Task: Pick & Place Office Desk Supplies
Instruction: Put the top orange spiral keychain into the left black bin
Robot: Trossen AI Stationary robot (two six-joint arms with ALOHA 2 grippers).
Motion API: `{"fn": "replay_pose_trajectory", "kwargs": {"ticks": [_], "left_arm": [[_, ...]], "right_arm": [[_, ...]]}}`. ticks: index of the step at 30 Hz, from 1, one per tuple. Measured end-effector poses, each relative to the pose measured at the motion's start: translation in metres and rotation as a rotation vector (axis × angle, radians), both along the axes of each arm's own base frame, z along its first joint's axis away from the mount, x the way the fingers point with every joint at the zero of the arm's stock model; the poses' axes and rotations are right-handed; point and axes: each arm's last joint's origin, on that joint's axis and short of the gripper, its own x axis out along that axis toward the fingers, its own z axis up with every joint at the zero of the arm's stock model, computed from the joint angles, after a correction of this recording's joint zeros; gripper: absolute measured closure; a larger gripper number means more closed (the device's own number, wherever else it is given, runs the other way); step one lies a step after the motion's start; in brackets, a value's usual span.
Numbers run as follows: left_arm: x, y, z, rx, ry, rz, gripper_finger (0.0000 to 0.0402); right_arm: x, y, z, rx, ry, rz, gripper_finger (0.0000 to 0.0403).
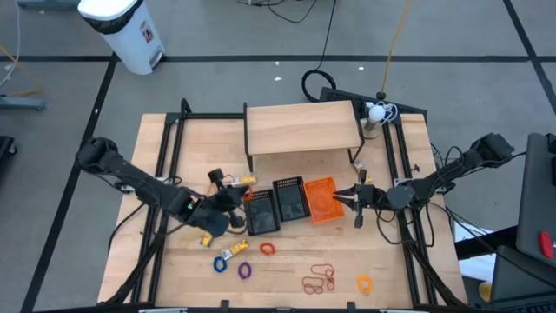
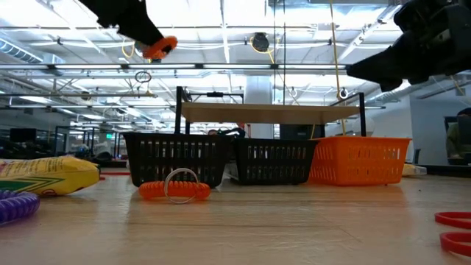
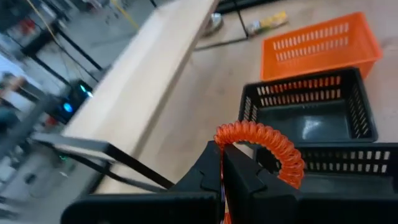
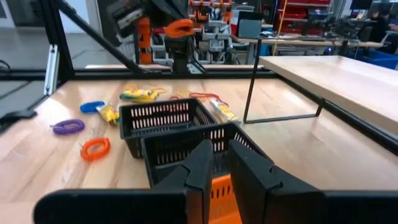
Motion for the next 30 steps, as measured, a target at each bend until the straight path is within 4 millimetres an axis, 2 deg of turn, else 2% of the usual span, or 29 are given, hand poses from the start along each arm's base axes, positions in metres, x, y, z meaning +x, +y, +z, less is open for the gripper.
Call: {"fn": "replay_pose_trajectory", "kwargs": {"ticks": [5,9,13,16,23,30], "left_arm": [[0.008,0.013,-0.011,-0.103,-0.039,0.003,0.0401],[0.015,0.017,-0.013,-0.213,-0.071,-0.086,0.0398],[0.018,0.016,-0.015,-0.353,-0.042,-0.218,0.0377],[0.02,0.015,-0.018,-0.419,-0.036,-0.223,0.0362],[0.024,0.011,-0.031,-0.437,0.002,-0.202,0.0328],[0.026,0.013,-0.031,-0.405,0.0,-0.197,0.0305]], "right_arm": [[0.0,0.0,0.002,-0.026,-0.016,0.003,0.0358],[0.001,0.0,0.008,-0.037,-0.063,0.006,0.0358],[0.001,0.0,0.012,-0.086,-0.095,0.007,0.0358],[0.001,0.0,0.015,-0.11,-0.117,0.007,0.0358],[0.001,0.0,0.016,-0.121,-0.13,0.007,0.0358],[0.001,0.0,0.016,-0.119,-0.13,0.007,0.0358]]}}
